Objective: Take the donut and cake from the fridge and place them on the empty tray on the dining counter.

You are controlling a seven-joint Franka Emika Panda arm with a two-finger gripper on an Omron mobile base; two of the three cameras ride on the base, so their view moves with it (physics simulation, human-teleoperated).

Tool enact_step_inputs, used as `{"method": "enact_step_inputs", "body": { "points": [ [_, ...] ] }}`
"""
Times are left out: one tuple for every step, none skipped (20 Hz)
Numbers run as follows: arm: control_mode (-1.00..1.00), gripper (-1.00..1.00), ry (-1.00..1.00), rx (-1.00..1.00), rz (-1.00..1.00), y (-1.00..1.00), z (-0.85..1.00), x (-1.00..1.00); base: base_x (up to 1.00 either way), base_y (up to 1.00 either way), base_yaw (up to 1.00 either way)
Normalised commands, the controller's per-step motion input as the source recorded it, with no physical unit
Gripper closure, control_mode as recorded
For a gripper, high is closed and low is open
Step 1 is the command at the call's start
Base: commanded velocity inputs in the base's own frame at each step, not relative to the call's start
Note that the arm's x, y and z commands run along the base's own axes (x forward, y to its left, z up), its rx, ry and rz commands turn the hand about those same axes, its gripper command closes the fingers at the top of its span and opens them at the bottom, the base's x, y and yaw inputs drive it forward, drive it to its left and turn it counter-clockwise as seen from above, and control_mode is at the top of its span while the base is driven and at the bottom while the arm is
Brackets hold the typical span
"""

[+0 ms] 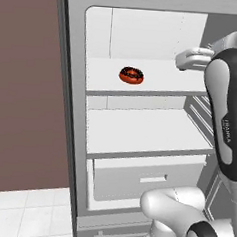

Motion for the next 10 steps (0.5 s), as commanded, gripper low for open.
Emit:
{"method": "enact_step_inputs", "body": {
  "points": [
    [-1.00, -1.00, -0.01, 0.04, 0.05, -0.07, -0.34, 0.81, 0.00, 0.00, 0.00],
    [-1.00, -1.00, -0.01, 0.04, 0.06, 0.00, -0.36, 0.79, 0.00, 0.00, 0.00],
    [-1.00, -1.00, -0.02, 0.05, 0.06, 0.00, -0.38, 0.78, 0.00, 0.00, 0.00],
    [-1.00, -1.00, -0.03, 0.04, 0.06, 0.00, -0.36, 0.78, 0.00, 0.00, 0.00],
    [-1.00, -1.00, -0.03, 0.03, 0.05, 0.00, -0.34, 0.74, 0.00, 0.00, 0.00],
    [-1.00, -1.00, -0.01, 0.03, 0.02, 0.00, -0.34, 0.73, 0.00, 0.00, 0.00],
    [-1.00, -1.00, 0.00, 0.00, 0.00, 0.00, -0.30, 0.76, 0.00, 0.00, 0.00],
    [-1.00, -1.00, 0.00, 0.00, 0.00, 0.00, -0.27, 0.74, 0.00, 0.00, 0.00],
    [-1.00, -1.00, 0.00, 0.00, 0.00, 0.00, -0.24, 0.77, 0.00, 0.00, 0.00],
    [-1.00, -1.00, 0.00, 0.00, 0.00, 0.02, -0.17, 0.76, 0.00, 0.00, 0.00]
  ]
}}
